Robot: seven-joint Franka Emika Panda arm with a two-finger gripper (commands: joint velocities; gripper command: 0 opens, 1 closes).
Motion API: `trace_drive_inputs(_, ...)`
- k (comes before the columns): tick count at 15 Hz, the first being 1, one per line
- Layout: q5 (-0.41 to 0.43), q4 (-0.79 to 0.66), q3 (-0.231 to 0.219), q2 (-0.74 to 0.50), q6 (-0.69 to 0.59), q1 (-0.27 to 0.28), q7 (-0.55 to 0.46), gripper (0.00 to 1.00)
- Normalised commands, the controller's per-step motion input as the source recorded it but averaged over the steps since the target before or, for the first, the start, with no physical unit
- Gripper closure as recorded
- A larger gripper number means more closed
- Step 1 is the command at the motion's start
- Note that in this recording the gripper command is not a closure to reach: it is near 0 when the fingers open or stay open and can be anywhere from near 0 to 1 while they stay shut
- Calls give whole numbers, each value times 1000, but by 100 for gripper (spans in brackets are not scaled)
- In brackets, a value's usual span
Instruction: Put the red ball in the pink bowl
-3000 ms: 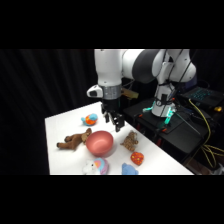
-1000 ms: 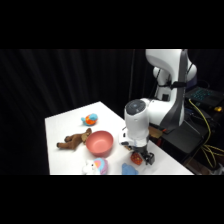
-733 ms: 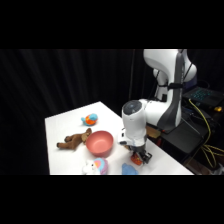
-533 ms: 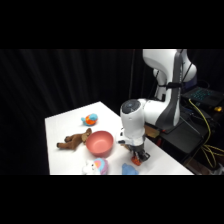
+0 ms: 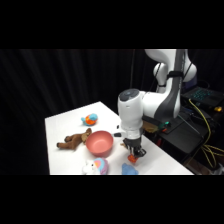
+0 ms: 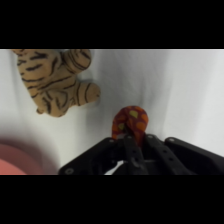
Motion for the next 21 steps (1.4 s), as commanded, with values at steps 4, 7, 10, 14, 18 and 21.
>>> trace_drive_inputs(4, -35, 98, -189, -383, -368, -191, -203, 25)
trace_drive_inputs(7, -63, 462, -178, 70, -404, -158, -147, 25)
trace_drive_inputs(10, -37, 505, -72, 286, -307, -54, -56, 25)
trace_drive_inputs(14, -25, 330, 4, 232, -196, 27, -8, 25)
trace_drive_inputs(18, 18, 151, 13, 45, -178, -4, -43, 0)
trace_drive_inputs(21, 57, 63, 14, -49, -142, -31, -65, 0)
